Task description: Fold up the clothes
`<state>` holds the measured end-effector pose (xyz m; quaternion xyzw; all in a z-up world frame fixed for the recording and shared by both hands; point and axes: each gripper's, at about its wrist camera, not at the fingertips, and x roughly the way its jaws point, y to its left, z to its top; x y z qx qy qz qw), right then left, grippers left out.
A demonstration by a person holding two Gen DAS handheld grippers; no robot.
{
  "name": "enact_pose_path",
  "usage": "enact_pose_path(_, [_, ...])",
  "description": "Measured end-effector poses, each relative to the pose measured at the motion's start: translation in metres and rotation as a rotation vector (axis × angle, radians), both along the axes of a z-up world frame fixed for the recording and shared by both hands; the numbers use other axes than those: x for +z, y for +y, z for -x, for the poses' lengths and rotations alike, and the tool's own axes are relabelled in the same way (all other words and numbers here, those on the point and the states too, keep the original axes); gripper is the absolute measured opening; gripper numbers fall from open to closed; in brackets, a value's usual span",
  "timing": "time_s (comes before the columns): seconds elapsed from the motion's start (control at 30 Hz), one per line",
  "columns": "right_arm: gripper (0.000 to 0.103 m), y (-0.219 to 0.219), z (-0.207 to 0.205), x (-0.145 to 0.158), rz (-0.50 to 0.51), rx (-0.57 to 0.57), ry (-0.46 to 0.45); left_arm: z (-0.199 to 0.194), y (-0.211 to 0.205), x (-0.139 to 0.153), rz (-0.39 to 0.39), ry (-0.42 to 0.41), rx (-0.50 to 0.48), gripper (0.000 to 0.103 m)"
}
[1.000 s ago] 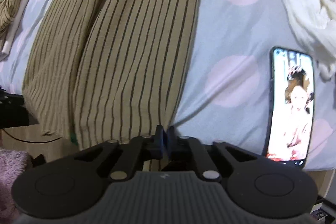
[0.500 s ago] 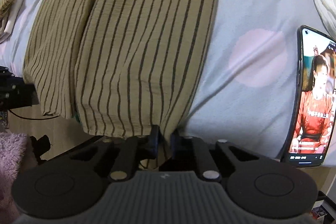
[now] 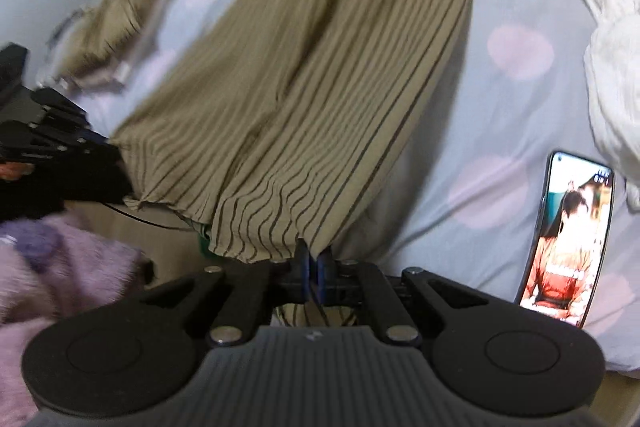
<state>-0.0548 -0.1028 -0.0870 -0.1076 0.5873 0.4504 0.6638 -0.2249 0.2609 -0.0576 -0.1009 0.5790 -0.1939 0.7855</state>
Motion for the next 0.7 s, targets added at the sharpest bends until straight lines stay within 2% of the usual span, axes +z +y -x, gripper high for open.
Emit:
enact_pose_path(0.2, [0.005, -0.036, -0.032, 0.045, -0.15, -0.071, -0.039, -0.012, 0.03, 0.047, 0.04, -0.12, 0.042, 0.0])
enact_pose_path(0.27, [0.005, -0.042, -0.05, 0.074, -0.183, -0.083, -0.066, -0.021, 0.038, 0.06, 0.037, -0.16, 0.063, 0.0])
enact_pose_path(0.33, [0.005, -0.041, -0.055, 0.088, -0.21, -0.087, -0.096, -0.031, 0.044, 0.073, 0.018, -0.204, 0.08, 0.0])
enact_pose_path(0.57, [0.005, -0.02, -0.095, 0.125, -0.24, -0.109, -0.197, -0.083, 0.057, 0.097, -0.06, -0.292, 0.12, 0.0])
enact_pose_path(0.7, [0.004, 0.025, -0.124, 0.12, -0.241, -0.147, -0.252, -0.123, 0.069, 0.097, -0.105, -0.313, 0.159, 0.0])
